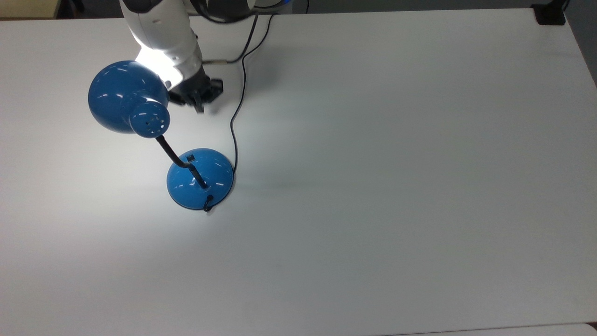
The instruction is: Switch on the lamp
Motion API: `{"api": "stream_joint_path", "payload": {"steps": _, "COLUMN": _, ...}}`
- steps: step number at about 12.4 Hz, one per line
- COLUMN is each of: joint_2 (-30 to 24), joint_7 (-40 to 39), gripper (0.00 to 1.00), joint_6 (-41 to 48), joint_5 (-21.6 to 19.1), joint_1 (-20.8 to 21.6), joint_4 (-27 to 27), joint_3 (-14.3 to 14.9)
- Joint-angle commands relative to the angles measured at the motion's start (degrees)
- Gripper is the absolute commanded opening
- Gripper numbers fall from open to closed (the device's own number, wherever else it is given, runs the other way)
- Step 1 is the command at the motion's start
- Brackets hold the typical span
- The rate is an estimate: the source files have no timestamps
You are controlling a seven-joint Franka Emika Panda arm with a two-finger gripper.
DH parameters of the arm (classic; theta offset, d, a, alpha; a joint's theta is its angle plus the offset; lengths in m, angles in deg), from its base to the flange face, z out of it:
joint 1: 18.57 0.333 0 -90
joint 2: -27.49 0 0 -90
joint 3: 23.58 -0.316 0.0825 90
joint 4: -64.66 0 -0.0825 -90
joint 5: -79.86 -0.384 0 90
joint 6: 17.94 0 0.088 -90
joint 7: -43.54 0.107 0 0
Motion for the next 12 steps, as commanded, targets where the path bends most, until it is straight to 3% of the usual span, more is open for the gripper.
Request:
{"api": "stream_joint_path", "payload": {"steps": 1, "joint_2": -7.22, "joint_7": -3.45, "gripper": 0.57, "joint_6": 17.51, "joint_5": 0.85, "joint_1": -0.89, "joint_4": -5.05, "joint_3": 0.68}}
{"api": "stream_joint_path", "payload": {"steps": 2, "joint_2": -9.16, "joint_7": -3.28, "gripper": 0.92, "joint_6": 19.91, "joint_5": 0.5, "joint_1": -1.24, "joint_4": -6.2, "joint_3": 0.68}}
{"api": "stream_joint_path", "payload": {"steps": 3, "joint_2": -10.13, "joint_7": -2.41, "gripper": 1.0, "joint_6": 20.72, "joint_5": 0.41, "joint_1": -1.07, "joint_4": -6.74, "joint_3": 0.68}}
{"api": "stream_joint_path", "payload": {"steps": 5, "joint_2": -11.98, "joint_7": -1.61, "gripper": 1.0, "joint_6": 23.09, "joint_5": 0.33, "joint_1": 0.24, "joint_4": -9.8, "joint_3": -0.02}}
{"api": "stream_joint_path", "payload": {"steps": 9, "joint_2": -11.99, "joint_7": 11.74, "gripper": 1.0, "joint_6": 22.23, "joint_5": -1.52, "joint_1": 2.36, "joint_4": -16.92, "joint_3": -0.02}}
{"api": "stream_joint_path", "payload": {"steps": 12, "joint_2": -11.64, "joint_7": 15.43, "gripper": 1.0, "joint_6": 14.86, "joint_5": -3.63, "joint_1": 2.36, "joint_4": -16.06, "joint_3": 0.15}}
